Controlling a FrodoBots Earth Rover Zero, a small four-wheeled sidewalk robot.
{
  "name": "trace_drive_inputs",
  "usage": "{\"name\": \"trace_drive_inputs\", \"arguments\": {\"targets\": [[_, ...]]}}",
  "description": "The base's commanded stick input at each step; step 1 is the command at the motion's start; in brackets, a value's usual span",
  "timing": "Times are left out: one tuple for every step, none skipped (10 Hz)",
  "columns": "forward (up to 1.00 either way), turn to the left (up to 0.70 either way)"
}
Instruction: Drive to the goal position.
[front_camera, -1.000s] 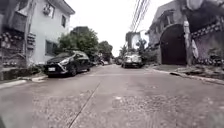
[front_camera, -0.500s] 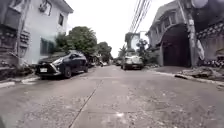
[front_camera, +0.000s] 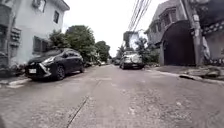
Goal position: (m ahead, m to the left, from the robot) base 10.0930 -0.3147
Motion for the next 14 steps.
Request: {"name": "trace_drive_inputs", "arguments": {"targets": [[1.0, 0.0], [1.0, 0.18], [1.0, 0.1], [1.0, 0.0], [1.0, 0.0], [1.0, 0.2], [1.0, 0.04], [1.0, 0.0], [1.0, 0.0], [1.0, 0.0], [1.0, 0.0], [1.0, 0.0], [1.0, 0.0], [1.0, 0.11]]}}
